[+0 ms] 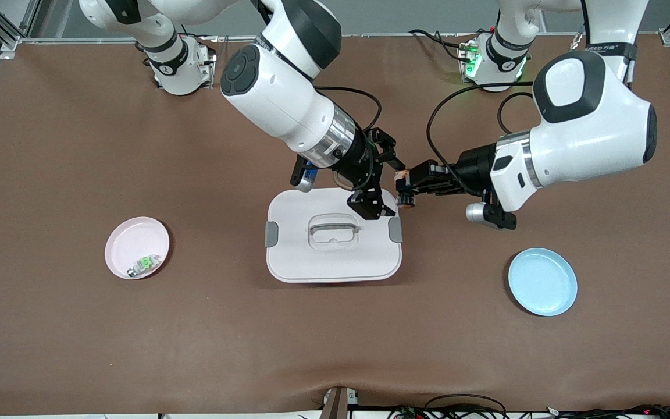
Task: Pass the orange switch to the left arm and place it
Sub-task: 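Grasp the switch with the left gripper and open the right gripper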
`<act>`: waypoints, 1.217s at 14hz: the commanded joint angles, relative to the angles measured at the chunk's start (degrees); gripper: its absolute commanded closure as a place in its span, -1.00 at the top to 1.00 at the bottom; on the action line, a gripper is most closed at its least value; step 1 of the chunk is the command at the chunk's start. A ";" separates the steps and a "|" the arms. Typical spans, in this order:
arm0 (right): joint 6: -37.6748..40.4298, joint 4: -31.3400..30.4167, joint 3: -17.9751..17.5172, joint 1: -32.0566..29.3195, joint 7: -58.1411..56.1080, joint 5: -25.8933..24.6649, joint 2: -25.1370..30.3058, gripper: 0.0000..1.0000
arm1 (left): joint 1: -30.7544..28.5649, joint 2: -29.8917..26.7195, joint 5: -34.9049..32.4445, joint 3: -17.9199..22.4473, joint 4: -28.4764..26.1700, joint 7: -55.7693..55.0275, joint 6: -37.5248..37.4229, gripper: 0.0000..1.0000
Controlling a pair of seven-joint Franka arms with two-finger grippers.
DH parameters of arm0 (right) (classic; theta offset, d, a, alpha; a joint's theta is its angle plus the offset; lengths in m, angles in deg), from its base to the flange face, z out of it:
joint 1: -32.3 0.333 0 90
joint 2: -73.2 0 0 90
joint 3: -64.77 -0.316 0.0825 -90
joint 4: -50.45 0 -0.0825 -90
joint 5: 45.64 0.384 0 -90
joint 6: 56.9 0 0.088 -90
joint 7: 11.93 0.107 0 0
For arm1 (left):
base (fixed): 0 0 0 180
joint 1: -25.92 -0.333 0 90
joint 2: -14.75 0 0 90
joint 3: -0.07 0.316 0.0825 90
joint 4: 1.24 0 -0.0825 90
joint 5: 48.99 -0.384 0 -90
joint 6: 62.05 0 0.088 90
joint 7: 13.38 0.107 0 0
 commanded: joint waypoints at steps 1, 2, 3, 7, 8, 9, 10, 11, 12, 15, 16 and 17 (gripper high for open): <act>0.40 2.40 -0.35 -1.66 -0.84 -0.55 -1.06 1.00 | -0.71 -1.19 -6.78 0.74 2.71 -3.52 -6.51 -1.00; 2.85 2.40 -0.35 -2.62 -2.06 -0.46 -0.97 1.00 | -1.24 -1.19 -10.29 0.75 4.21 -5.28 -8.62 -1.00; 5.05 2.66 -0.87 -3.94 -4.86 -0.38 -0.80 1.00 | -1.24 -1.45 -14.32 0.57 5.44 -6.52 -10.73 -1.00; 9.02 3.45 -12.70 -14.90 -11.54 -0.29 -0.44 1.00 | -1.24 -3.21 -22.00 0.66 5.72 -10.30 -14.00 -1.00; 9.20 3.45 -17.44 -17.98 -14.17 -0.37 -0.53 1.00 | -1.33 -3.39 -23.84 0.75 5.72 -11.70 -14.17 -1.00; 9.90 3.37 -20.71 -20.36 -17.33 -0.46 -0.53 1.00 | -1.33 -3.48 -25.77 0.75 5.80 -13.81 -14.44 -1.00; 11.38 3.28 -21.52 -21.61 -19.97 -0.55 -0.53 1.00 | -1.33 -3.65 -28.40 0.75 5.72 -16.26 -14.44 -1.00; 13.05 3.28 -21.18 -21.97 -21.83 -0.64 -0.53 1.00 | -1.33 -3.74 -31.65 0.75 5.63 -18.72 -14.96 -1.00; 15.07 3.28 -21.09 -22.75 -23.59 -0.99 -0.44 1.00 | -1.33 -3.74 -34.46 0.66 5.71 -20.05 -16.36 -1.00; 23.85 3.19 -21.01 -26.53 -36.64 -2.12 0.78 1.00 | -4.57 -3.57 -35.37 0.75 5.45 -20.68 -16.90 -1.00; 26.49 3.19 -21.18 -27.58 -43.57 -3.96 1.13 1.00 | -5.37 -3.57 -35.46 0.84 5.45 -21.99 -16.99 -1.00; 29.91 3.19 -21.36 -28.38 -53.04 -6.33 1.40 1.00 | -7.03 -3.57 -35.72 0.84 5.45 -26.09 -17.25 -1.00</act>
